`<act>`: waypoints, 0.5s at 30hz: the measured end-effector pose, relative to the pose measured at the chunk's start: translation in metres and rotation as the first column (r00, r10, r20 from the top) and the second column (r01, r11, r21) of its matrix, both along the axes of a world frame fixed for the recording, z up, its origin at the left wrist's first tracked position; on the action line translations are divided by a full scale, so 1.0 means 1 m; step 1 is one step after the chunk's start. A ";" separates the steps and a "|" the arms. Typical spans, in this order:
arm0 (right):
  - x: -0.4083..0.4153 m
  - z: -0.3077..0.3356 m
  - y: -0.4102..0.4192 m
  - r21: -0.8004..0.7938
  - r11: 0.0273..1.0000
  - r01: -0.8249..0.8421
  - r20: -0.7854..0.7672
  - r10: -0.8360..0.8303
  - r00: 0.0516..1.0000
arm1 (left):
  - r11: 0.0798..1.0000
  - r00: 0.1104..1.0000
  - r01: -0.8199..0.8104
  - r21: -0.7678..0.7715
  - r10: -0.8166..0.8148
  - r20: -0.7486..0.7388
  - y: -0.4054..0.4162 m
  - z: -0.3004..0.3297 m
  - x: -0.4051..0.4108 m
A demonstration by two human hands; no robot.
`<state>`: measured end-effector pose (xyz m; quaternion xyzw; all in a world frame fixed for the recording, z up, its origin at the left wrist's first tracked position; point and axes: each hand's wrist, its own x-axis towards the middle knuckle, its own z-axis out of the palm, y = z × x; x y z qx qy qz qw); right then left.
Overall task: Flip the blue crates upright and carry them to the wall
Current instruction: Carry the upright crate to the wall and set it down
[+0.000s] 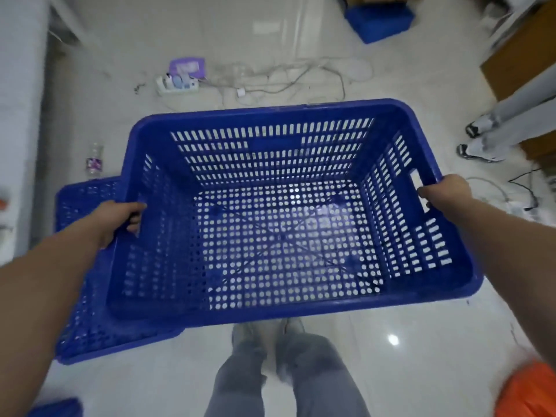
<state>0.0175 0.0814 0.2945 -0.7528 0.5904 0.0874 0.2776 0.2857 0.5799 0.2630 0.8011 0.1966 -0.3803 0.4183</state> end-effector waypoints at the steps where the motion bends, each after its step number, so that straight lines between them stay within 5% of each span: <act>1: 0.003 0.023 0.005 -0.017 1.000 -0.021 0.013 0.021 1.000 | 1.000 1.000 0.010 -0.020 -0.009 0.030 0.006 0.021 0.004; 15: 0.028 0.267 0.080 -0.167 0.979 -0.118 0.289 0.163 0.943 | 0.993 0.886 -0.018 -0.116 0.070 0.458 0.078 0.296 -0.005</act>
